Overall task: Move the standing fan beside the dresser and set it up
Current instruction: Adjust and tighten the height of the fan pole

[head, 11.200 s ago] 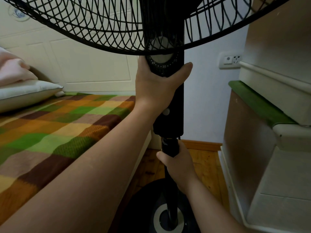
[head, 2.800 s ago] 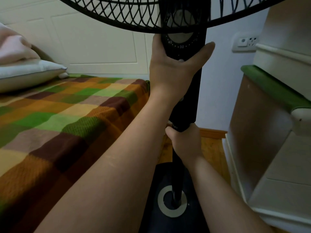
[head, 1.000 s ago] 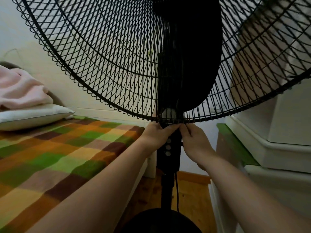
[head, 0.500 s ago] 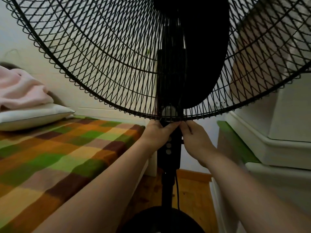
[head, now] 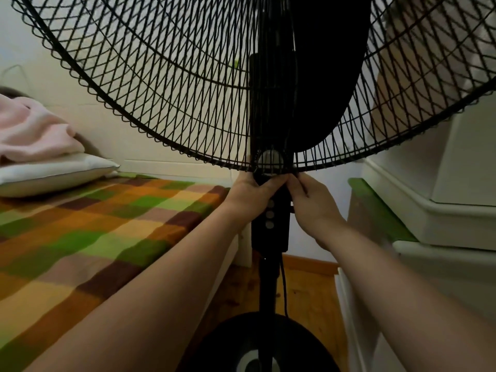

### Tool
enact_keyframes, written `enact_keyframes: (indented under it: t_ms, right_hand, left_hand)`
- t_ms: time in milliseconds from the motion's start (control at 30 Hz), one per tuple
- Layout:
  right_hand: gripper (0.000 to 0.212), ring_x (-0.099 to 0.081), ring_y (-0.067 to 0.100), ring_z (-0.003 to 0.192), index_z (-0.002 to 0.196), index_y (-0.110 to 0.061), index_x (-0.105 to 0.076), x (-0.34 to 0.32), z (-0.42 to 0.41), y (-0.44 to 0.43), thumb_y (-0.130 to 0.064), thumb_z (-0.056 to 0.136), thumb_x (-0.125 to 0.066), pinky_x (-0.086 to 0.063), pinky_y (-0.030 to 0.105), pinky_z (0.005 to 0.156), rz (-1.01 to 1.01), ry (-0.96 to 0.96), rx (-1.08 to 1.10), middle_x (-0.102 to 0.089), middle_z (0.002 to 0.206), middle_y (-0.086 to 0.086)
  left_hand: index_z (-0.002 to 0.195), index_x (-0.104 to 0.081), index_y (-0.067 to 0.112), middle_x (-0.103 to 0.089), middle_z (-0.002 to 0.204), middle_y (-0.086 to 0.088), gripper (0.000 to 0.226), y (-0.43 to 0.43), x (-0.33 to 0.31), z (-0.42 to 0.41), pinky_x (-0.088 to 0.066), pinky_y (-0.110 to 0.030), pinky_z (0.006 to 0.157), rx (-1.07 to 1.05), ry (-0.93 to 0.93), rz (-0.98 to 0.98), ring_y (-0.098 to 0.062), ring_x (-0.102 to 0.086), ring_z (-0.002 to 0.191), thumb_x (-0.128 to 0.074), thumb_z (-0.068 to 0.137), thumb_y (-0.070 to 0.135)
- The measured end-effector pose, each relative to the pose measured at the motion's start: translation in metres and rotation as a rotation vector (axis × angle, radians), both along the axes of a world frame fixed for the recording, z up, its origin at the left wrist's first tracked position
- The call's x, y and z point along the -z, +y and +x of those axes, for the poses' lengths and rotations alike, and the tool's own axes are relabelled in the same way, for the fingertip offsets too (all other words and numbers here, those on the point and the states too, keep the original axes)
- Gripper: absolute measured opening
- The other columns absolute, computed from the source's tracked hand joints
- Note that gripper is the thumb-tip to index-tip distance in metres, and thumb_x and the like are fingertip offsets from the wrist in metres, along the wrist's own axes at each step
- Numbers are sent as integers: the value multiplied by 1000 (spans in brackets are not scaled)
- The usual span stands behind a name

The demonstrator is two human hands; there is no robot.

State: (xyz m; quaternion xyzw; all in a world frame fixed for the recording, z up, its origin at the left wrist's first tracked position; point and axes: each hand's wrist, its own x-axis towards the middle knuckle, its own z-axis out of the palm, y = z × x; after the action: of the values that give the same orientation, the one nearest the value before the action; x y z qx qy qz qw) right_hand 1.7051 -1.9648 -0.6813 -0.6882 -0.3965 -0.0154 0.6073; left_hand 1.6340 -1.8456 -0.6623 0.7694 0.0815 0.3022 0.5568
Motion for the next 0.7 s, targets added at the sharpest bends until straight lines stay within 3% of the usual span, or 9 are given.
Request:
enact_keyframes:
  t_ms: [133,267,433,533,600,700]
  right_hand:
    - [24,-58,-14,89,123,-42,-54,6,-2,0,-33,107,-39,-49,7,71,12,16,-11,-60,99,-30]
    - [23,-57,-21,83,120,-51,-50,23,-4,-5,-35,106,-40,-48,5,67,-78,44,-14,-58,96,-35]
    - [37,-58,0,101,140,-33,-52,55,-2,-13,-37,104,-46,-45,11,76,-202,90,3,-62,118,-14]
    - [44,-58,2,109,144,-28,-49,76,1,-21,-32,100,-56,-44,10,82,-332,133,-20,-58,128,-13]
    - [55,-56,12,122,150,-25,-42,92,5,-26,-25,98,-60,-46,21,92,-405,188,-39,-53,143,-7]
    - [59,-50,18,132,154,-19,-33,108,8,-30,-11,100,-54,-47,15,77,-464,238,-41,-44,152,1]
  left_hand:
    - [115,-61,23,-72,103,4,27,-1,2,-3,-56,-25,75,7,-1,-11,-15,-71,96,-67,94,38]
    - [124,-52,31,-69,111,6,31,-3,29,-16,-60,-24,74,44,-38,-79,-11,-71,96,-64,96,37]
    - [131,-45,38,-64,122,10,46,2,77,-26,-57,-15,71,63,94,-48,-4,-68,100,-70,92,35]
    - [138,-42,34,-61,130,7,59,6,104,-28,-57,-24,86,52,218,-15,-11,-64,113,-75,89,27]
    - [144,-40,28,-58,135,2,67,6,118,-27,-55,-29,93,25,292,10,-16,-60,120,-76,88,23]
    - [142,-41,26,-57,127,5,64,1,131,-22,-51,-28,91,-30,335,59,-12,-57,113,-75,89,19]
